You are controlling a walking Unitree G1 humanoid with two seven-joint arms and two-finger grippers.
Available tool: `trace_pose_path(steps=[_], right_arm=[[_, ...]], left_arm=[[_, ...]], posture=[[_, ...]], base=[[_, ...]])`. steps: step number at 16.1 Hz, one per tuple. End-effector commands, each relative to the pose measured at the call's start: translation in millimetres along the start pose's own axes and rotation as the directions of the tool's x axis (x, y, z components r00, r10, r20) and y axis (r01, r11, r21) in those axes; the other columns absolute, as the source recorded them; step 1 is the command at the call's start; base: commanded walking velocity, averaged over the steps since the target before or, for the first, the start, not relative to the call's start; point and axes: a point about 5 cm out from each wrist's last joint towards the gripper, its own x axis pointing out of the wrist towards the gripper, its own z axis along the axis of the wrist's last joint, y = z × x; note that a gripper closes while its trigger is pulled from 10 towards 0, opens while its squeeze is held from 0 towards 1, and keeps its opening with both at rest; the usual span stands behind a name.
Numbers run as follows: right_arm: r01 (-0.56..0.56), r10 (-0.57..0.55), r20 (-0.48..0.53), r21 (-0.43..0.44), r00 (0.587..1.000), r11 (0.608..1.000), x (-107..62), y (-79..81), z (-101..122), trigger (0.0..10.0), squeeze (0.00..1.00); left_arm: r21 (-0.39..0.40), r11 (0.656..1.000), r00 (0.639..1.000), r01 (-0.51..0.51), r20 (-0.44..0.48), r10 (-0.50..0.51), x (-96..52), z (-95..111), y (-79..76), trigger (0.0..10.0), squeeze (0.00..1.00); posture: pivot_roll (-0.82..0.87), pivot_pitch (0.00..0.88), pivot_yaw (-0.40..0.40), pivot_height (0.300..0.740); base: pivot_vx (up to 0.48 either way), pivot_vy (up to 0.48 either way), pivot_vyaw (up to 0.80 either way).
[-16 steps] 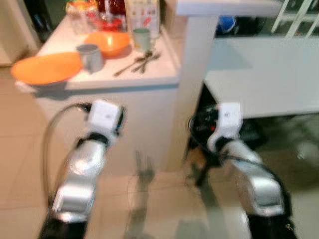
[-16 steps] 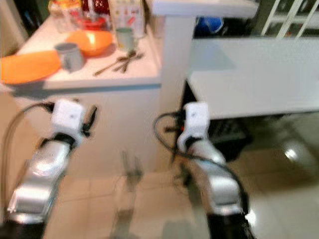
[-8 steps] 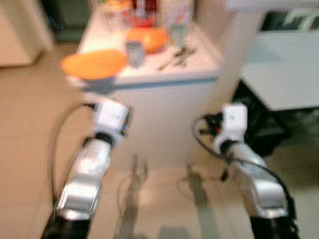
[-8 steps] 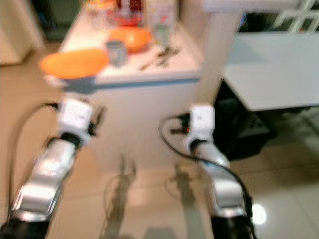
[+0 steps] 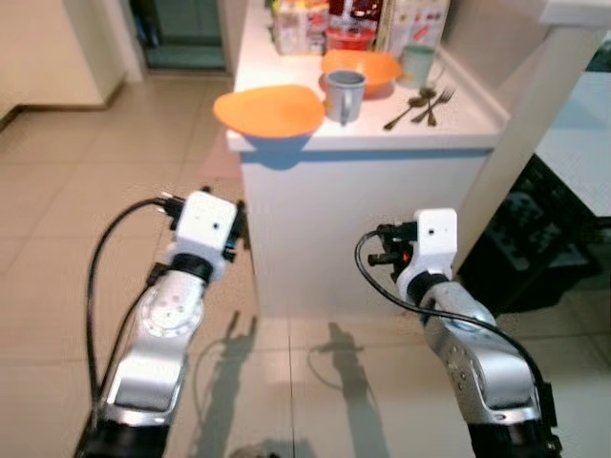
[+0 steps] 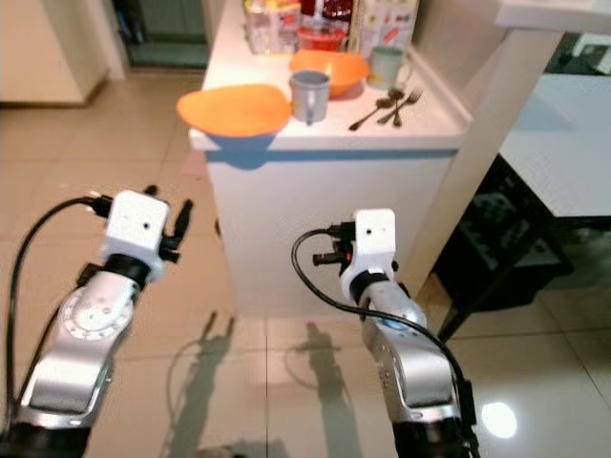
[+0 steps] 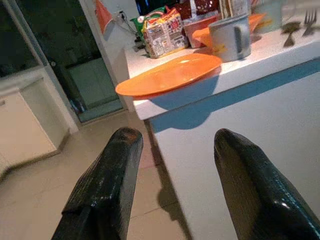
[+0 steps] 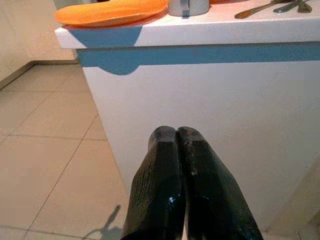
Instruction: Setting the table
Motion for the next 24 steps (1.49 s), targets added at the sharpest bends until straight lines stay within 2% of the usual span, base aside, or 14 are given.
trace_pose_path(steps=[1,6,9,13,16,18,24], right_arm=[[0.036,-0.035,0.038,-0.009,0.999,0.999,-1.6,-11.5,10,10.0,0.00],[0.035,-0.032,0.104,-0.021,0.994,0.999,6.1,-13.3,32,10.0,0.00],[0.063,-0.061,0.101,-0.012,0.993,0.998,9.5,-23.2,33,10.0,0.00],[0.075,-0.074,0.105,-0.005,0.992,0.997,9.4,-22.7,34,10.0,0.00],[0.090,-0.089,0.099,-0.005,0.991,0.996,7.6,-26.5,32,10.0,0.00],[0.097,-0.096,0.096,-0.006,0.991,0.995,7.7,-28.9,31,10.0,0.00],[0.061,-0.058,0.091,-0.024,0.994,0.998,10.5,-22.2,30,10.0,0.00]], left_arm=[[-0.034,0.999,0.999,0.009,0.050,-0.007,3.7,11,-3.5,10.0,0.00],[-0.064,0.998,0.994,-0.021,0.101,0.028,13.0,23,2.2,10.0,0.00],[-0.064,0.998,0.994,-0.005,0.105,0.012,14.1,25,-1.0,10.0,0.00],[-0.060,0.998,0.994,0.008,0.105,-0.001,17.9,26,0.1,10.0,0.00],[-0.054,0.998,0.994,0.036,0.109,-0.030,21.6,27,-6.1,10.0,0.00],[-0.053,0.998,0.993,0.032,0.111,-0.026,22.6,28,-5.7,10.0,0.00],[-0.042,0.999,0.995,0.015,0.102,-0.010,25.0,26,-0.2,10.0,0.00]], posture=[[0.04,0.000,-0.016,0.740],[0.04,0.000,-0.037,0.740],[0.05,0.000,-0.036,0.740],[0.04,0.000,-0.029,0.740],[0.03,0.000,-0.020,0.740],[0.03,0.000,-0.020,0.740],[0.04,0.000,-0.024,0.740]], base=[[0.000,0.000,0.00],[0.000,0.000,0.00],[0.285,0.000,-0.62],[0.348,0.000,-0.63],[0.359,0.000,-0.52],[0.364,0.000,0.00],[0.363,0.000,0.00]])
